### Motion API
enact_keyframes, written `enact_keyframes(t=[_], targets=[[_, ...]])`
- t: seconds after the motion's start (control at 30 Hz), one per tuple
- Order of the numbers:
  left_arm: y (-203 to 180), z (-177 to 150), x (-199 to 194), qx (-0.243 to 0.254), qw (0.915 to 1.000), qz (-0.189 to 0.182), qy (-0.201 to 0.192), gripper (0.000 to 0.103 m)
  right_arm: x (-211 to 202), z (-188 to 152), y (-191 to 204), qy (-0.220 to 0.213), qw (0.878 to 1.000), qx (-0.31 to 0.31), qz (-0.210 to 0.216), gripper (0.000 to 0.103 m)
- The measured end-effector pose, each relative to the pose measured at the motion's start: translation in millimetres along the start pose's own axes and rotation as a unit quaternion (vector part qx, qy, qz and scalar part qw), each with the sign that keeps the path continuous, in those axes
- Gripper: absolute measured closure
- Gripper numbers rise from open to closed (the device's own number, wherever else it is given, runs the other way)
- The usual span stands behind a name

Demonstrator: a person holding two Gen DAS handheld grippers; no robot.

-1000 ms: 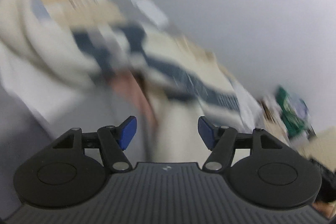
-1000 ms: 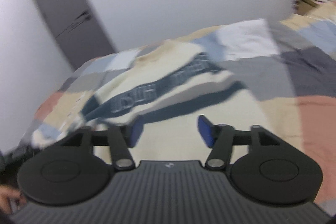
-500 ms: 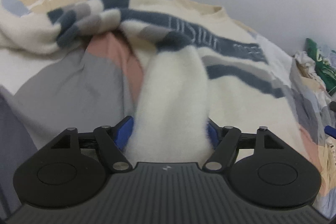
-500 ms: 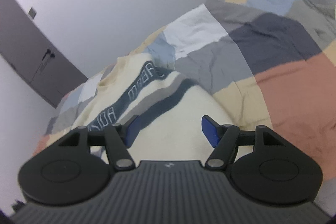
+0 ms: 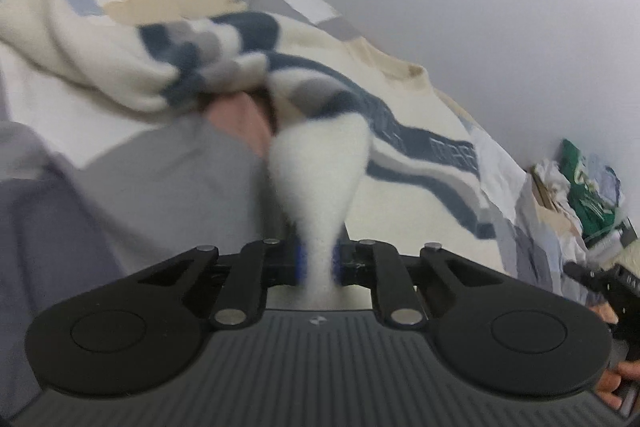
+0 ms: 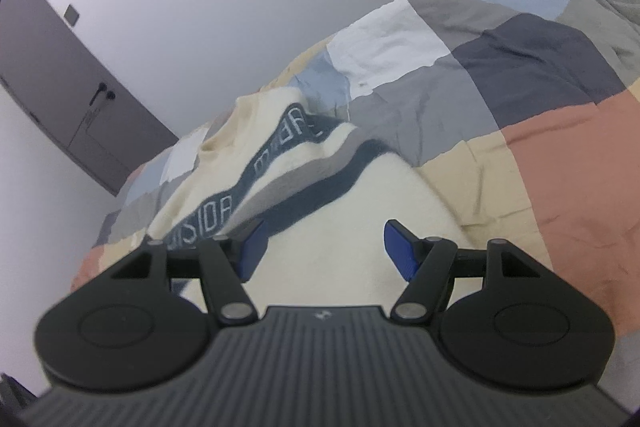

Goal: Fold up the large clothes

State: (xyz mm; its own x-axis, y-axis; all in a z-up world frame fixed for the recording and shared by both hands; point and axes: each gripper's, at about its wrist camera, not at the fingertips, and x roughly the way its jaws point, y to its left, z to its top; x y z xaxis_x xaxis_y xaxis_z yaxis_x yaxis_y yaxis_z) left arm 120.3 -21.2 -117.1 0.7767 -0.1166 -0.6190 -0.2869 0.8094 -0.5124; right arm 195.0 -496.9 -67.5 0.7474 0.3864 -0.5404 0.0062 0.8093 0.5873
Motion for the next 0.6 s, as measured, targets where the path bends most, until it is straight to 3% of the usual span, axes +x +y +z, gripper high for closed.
enact_keyframes(t=[0.03, 0.17, 0.3, 0.43, 0.5, 0.6], targets=[[4, 2, -3, -0.001, 1.0000, 0.009, -0.001, 0.094, 0, 0, 1, 0.000, 1.000, -0.006, -0.003, 0.035], [23, 8, -1, -0.023, 0.9989, 0.039, 0.009, 0.094, 1, -1, -1, 0.003, 1.000, -0.006, -0.009, 0.035], [25, 1, 30, 0.009, 0.9948, 0.091, 0.043, 0.093, 3, -3, -1, 0.011, 1.000, -0.005, -0.012, 0.035], [16, -3, 36, 0.039, 0.9922, 0.111, 0.042, 0.091, 4, -4, 0, 0.015, 1.000, -0.010, -0.011, 0.035], [11, -5, 31, 0.053, 0.9916, 0.112, 0.037, 0.088, 3, -3, -1, 0.015, 1.000, -0.011, -0.011, 0.035], [-2, -4, 22, 0.085, 0.9872, 0.131, 0.033, 0.064, 1, -2, -2, 0.018, 1.000, -0.012, -0.008, 0.035]])
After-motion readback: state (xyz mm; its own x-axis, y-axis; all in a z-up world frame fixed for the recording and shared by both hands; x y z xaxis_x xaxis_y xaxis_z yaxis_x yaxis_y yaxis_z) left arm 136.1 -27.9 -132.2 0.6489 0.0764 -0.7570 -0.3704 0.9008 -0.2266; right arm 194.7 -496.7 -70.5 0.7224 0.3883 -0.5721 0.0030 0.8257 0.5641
